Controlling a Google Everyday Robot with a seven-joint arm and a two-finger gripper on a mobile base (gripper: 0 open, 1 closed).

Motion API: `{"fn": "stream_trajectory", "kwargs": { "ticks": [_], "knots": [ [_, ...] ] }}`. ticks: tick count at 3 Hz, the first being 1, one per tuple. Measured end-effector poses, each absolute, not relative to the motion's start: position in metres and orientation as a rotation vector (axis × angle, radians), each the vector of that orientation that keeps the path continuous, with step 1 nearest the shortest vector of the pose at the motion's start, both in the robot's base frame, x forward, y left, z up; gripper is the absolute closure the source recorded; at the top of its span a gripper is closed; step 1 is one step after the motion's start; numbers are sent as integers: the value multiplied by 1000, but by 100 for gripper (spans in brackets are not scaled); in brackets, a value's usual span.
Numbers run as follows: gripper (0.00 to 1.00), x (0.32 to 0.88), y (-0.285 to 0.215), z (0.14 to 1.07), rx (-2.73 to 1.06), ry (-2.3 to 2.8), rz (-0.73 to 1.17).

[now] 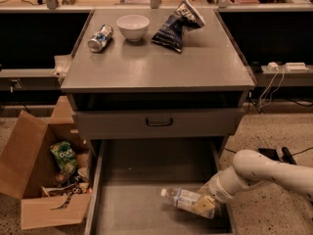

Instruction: Place blue plastic bottle into middle drawer

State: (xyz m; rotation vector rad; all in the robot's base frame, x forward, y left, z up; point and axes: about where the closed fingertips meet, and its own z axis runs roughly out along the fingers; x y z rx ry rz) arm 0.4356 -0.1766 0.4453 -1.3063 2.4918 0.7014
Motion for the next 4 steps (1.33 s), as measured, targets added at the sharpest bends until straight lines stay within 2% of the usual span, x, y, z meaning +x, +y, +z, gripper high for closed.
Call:
{"fn": "stream_trajectory", "kwargs": {
  "ticks": [1, 4],
  "knots": [
    [86, 434, -177, 441, -1307, 2497, 710],
    [15, 434, -176, 441, -1307, 2497, 710]
  ]
}}
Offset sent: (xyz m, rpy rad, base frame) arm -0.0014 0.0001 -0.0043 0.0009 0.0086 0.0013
